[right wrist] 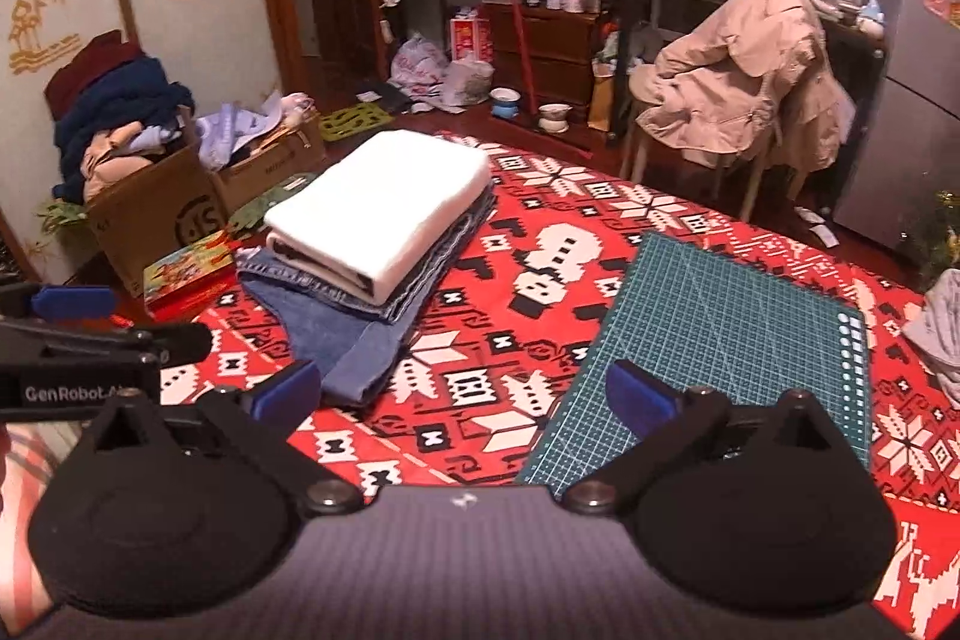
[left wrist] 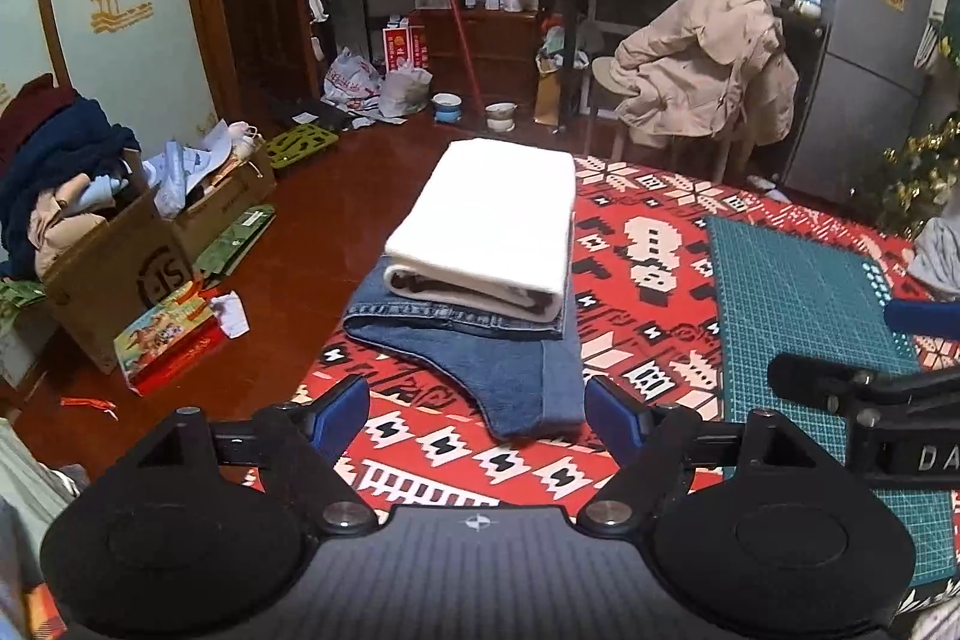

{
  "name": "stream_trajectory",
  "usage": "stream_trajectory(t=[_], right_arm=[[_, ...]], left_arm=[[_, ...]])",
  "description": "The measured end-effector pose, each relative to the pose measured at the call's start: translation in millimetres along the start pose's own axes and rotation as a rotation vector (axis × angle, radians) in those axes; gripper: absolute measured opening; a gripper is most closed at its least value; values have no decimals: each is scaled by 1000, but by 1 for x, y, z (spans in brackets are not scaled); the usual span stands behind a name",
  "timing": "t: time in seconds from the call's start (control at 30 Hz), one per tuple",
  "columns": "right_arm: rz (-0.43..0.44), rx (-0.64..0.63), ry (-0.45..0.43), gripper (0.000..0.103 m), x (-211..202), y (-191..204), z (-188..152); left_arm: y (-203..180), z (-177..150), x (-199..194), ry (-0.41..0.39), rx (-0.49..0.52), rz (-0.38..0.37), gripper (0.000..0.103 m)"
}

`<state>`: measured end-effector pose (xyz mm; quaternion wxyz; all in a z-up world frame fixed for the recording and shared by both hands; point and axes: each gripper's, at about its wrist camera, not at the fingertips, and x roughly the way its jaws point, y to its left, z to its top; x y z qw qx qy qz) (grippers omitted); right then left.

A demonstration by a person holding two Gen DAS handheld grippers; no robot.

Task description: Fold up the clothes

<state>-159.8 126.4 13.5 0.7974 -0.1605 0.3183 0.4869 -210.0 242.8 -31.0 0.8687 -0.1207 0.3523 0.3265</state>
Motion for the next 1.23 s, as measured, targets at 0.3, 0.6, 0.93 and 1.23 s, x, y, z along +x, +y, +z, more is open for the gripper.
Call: stream_trajectory(t=[0.3,0.6,0.93,1.23], right_arm=[[-66,-37,59,102,1,9,13],[-44,35,85,102,-2,7,12],[-26,51,90,102,-3,7,11],[-19,56,85,102,-5,7,10]], left_arm=[[10,3,-8,30,-82,13,82],[6,1,-9,65,-72,47,83],[4,4,-15,54,-71,41,84],[1,4,-17,51,-59,45,85]])
